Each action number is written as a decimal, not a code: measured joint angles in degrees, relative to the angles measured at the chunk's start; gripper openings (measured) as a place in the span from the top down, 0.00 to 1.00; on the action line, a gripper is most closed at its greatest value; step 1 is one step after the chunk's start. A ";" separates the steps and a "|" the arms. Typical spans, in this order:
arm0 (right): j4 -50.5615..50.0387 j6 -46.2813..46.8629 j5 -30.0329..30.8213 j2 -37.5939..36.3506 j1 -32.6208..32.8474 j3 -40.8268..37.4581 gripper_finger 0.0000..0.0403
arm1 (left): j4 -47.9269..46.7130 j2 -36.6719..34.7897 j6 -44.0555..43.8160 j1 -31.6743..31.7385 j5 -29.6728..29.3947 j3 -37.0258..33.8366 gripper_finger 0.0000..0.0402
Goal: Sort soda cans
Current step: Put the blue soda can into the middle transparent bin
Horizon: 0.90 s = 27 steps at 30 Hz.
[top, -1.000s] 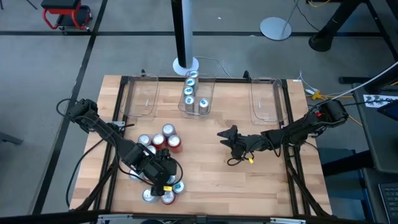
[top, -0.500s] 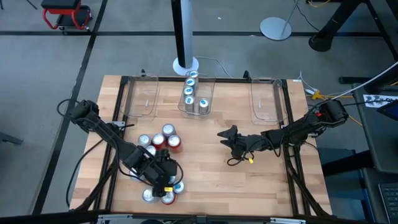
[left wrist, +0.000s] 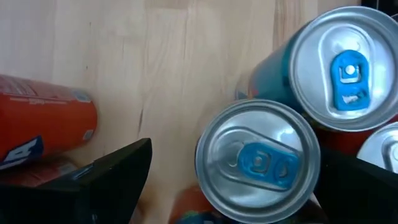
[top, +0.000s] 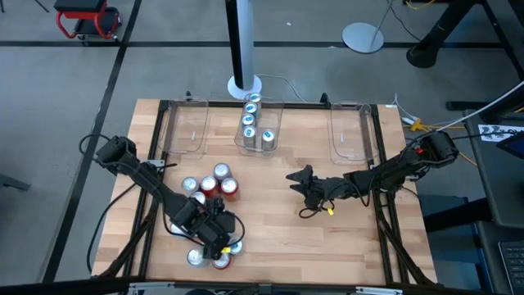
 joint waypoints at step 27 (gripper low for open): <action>0.18 0.13 0.02 0.00 0.00 0.00 0.23 | -1.94 -3.19 3.22 1.29 -0.80 1.26 0.43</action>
